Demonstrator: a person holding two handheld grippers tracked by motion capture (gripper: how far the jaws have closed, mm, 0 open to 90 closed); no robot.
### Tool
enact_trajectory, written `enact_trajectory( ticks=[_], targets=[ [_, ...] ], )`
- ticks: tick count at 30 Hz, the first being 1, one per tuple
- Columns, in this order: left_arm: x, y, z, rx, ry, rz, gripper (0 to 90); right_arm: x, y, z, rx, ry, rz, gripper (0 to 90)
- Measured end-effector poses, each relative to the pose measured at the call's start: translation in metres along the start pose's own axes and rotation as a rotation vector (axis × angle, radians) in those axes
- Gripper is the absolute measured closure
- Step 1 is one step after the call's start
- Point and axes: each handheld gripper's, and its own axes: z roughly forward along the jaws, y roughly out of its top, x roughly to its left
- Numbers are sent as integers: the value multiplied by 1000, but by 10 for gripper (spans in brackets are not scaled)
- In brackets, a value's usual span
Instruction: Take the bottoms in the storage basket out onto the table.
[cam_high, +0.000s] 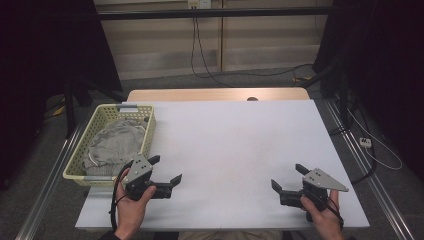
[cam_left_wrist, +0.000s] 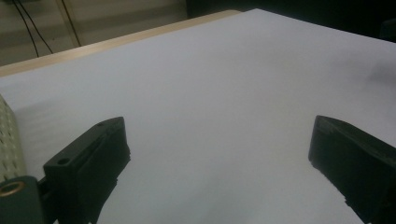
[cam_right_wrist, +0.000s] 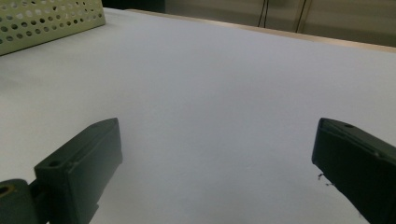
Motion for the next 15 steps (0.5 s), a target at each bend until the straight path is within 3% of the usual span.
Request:
enact_trajectory(
  ticks=[6, 8, 15],
  targets=[
    [7, 5, -8, -18, 13, -17, 49, 1, 0, 1, 2, 4, -13, 18],
    [8, 7, -10, -17, 52, 23, 48, 1, 0, 0, 2, 4, -9, 18],
    [16, 11, -22, -36, 44, 2, 52, 1, 0, -1, 3, 4, -10, 18]
  ],
)
